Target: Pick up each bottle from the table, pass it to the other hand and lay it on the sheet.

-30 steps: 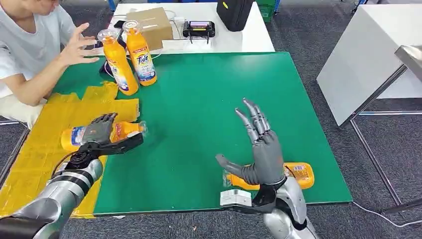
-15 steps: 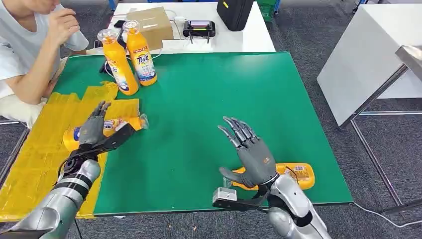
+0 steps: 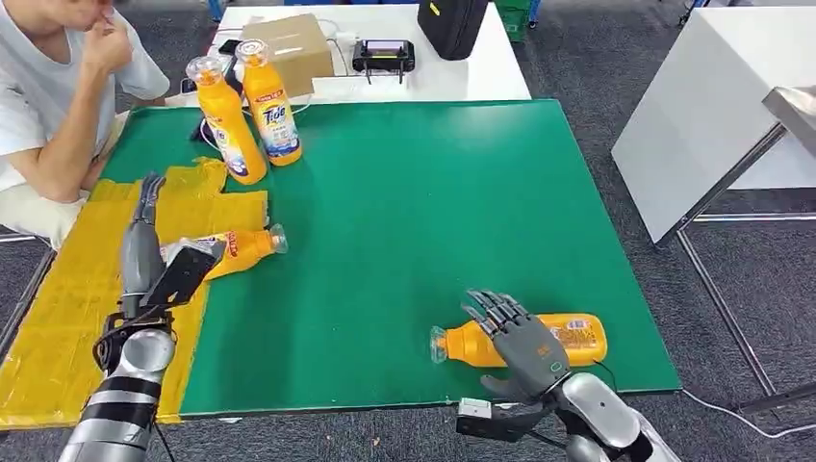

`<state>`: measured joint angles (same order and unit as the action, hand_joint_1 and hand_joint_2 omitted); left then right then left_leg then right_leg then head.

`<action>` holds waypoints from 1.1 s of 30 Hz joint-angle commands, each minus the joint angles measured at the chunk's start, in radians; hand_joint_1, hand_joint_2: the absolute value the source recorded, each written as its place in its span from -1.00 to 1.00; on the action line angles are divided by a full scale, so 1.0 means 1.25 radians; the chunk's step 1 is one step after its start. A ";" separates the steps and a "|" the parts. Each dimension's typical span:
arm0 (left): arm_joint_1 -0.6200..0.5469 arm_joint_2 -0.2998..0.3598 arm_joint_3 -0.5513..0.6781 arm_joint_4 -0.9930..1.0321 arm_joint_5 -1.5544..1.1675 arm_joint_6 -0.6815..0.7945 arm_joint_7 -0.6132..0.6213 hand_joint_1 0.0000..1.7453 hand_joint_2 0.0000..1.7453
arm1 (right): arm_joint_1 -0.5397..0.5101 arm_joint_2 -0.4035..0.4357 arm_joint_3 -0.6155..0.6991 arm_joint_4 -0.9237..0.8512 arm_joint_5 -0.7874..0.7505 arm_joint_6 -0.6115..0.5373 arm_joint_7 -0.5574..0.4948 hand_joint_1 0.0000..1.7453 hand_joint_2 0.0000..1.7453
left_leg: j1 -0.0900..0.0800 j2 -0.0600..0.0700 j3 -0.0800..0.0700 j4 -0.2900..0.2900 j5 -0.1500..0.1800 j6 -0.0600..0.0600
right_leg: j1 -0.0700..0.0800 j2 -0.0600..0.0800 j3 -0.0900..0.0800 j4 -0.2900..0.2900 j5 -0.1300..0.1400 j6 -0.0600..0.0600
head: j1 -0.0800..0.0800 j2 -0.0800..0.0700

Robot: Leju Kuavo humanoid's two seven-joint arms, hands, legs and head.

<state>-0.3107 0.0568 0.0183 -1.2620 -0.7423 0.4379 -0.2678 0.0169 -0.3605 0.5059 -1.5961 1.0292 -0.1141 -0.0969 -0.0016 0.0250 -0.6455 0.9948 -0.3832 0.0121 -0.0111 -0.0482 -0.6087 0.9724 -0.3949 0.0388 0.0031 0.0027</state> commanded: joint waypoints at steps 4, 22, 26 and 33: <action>0.005 -0.024 0.010 -0.044 0.003 -0.009 0.002 -1.00 1.00 | -0.009 -0.007 -0.007 0.052 -0.001 0.008 0.003 -1.00 1.00 | 0.001 -0.002 0.005 0.000 -0.002 -0.001 | 0.000 0.002 0.005 -0.001 -0.002 -0.001 | 0.000 0.000; 0.134 -0.094 -0.113 -0.162 0.094 -0.083 0.003 -1.00 1.00 | -0.015 0.096 -0.181 0.216 0.286 -0.064 0.229 -1.00 1.00 | 0.000 -0.001 0.005 -0.001 -0.002 0.000 | 0.000 0.003 0.006 -0.002 -0.002 -0.001 | 0.000 0.000; 0.138 -0.093 -0.109 -0.146 0.117 -0.073 -0.001 -1.00 1.00 | -0.036 0.108 -0.229 0.273 0.264 -0.045 0.210 -1.00 1.00 | 0.000 -0.001 0.004 -0.001 -0.002 0.000 | 0.000 0.002 0.005 -0.002 -0.001 0.000 | 0.000 0.000; 0.135 -0.095 -0.109 -0.144 0.135 -0.081 -0.008 -1.00 1.00 | -0.050 0.108 -0.252 0.315 0.248 -0.026 0.200 -1.00 1.00 | 0.001 -0.002 0.007 0.000 -0.003 0.000 | 0.000 0.003 0.008 -0.002 -0.003 -0.001 | 0.000 0.000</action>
<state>-0.1250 -0.0492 -0.0984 -1.4843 -0.5913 0.3456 -0.2754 0.0065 -0.2686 0.2568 -1.3692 1.3607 -0.1766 0.1690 -0.0022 0.0245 -0.6448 0.9948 -0.3838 0.0134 -0.0116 -0.0486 -0.6075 0.9723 -0.3950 0.0395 0.0027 0.0027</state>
